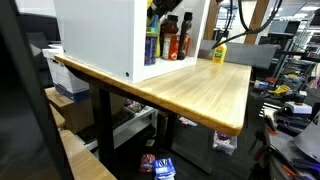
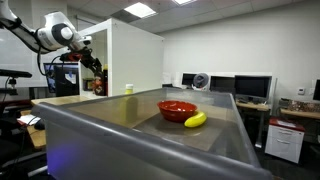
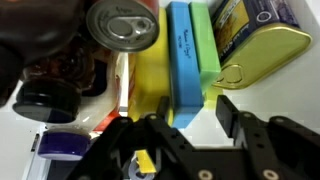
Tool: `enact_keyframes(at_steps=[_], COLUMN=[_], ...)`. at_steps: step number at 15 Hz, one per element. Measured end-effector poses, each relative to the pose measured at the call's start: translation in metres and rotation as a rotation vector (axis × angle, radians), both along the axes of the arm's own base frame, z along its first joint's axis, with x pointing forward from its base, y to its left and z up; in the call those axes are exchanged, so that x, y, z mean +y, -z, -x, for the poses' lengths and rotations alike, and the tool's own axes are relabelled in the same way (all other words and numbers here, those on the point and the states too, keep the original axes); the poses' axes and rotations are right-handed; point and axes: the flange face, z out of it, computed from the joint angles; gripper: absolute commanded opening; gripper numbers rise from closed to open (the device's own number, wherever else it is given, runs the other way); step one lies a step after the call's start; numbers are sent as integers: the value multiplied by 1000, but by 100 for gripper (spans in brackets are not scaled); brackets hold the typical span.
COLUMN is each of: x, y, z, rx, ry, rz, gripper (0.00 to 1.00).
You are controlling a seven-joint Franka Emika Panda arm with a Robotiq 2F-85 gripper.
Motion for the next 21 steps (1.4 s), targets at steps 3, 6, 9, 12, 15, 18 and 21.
enact_keyframes(at_steps=[3,6,9,12,15,18,21], x=[1,1,2,2,0,-1,0], y=[-1,-1,0,0,0,-2,-5], z=[0,0,0,0,1,4,10], rx=[-2,-4,-5,-9,-3,15,43], ry=[8,18,38,62,100,133,160], rz=[-3,-6,-14,-19,-24,-17,-10], gripper=[9,6,6,6,6,6,6])
